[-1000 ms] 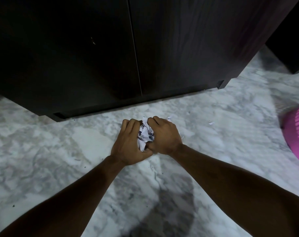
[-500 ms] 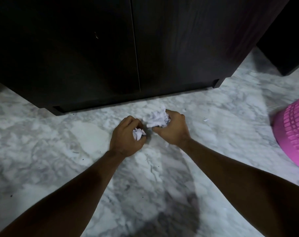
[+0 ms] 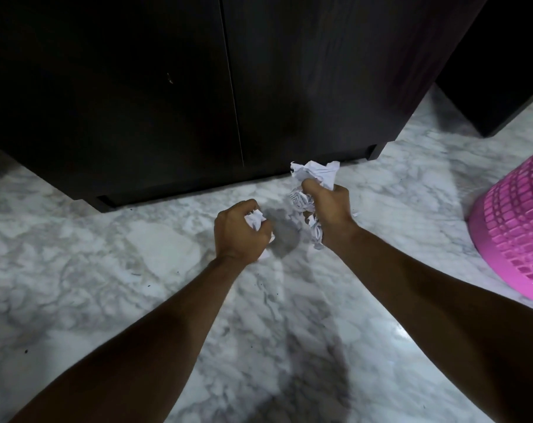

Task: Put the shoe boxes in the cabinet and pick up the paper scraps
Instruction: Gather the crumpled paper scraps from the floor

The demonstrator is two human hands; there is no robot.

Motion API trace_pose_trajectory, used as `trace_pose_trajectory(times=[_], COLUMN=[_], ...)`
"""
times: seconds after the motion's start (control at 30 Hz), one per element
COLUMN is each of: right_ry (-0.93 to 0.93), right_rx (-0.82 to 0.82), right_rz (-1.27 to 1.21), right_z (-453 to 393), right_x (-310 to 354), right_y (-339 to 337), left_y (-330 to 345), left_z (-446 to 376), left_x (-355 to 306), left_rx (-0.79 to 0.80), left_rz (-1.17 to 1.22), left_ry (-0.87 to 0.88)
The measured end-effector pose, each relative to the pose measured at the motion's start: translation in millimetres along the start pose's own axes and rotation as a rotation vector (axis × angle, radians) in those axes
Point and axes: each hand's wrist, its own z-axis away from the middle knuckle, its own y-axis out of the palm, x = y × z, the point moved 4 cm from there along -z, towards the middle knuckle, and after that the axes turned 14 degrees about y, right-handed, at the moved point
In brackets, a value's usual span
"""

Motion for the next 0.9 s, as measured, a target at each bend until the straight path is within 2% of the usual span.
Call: trace_pose_trajectory(times=[0.27,0.37,0.5,0.77,0.83,0.9], right_ry=[-0.087,-0.147,-0.176,-0.081,-0.07,-0.06], right_rx=[-0.047,-0.07,-0.105,-0.126,-0.117,-0.116], right_rz=[-0.06,-0.071,-0.066,0.077,0.103,0.13], right_z=[38,60,70,59,54,50], right_x=[48,70,73,46,39,32], right_y=[-26,-44,-67,-76,-76,-77], left_y=[12,24,35,59,66,71], left_z=[-61,-78,-59,-15,-15,-15], left_x=[-91,-109,-96,-45,-39,-38], left_rx=[-0.007,0.115,0.257,0.516,0.587,0.587], left_rz=[0.093,0.035,-0.116,-0.251,-0.312,-0.35], left_ry=[0.132,0.12,0.082,-0.057,-0.056,-0.007])
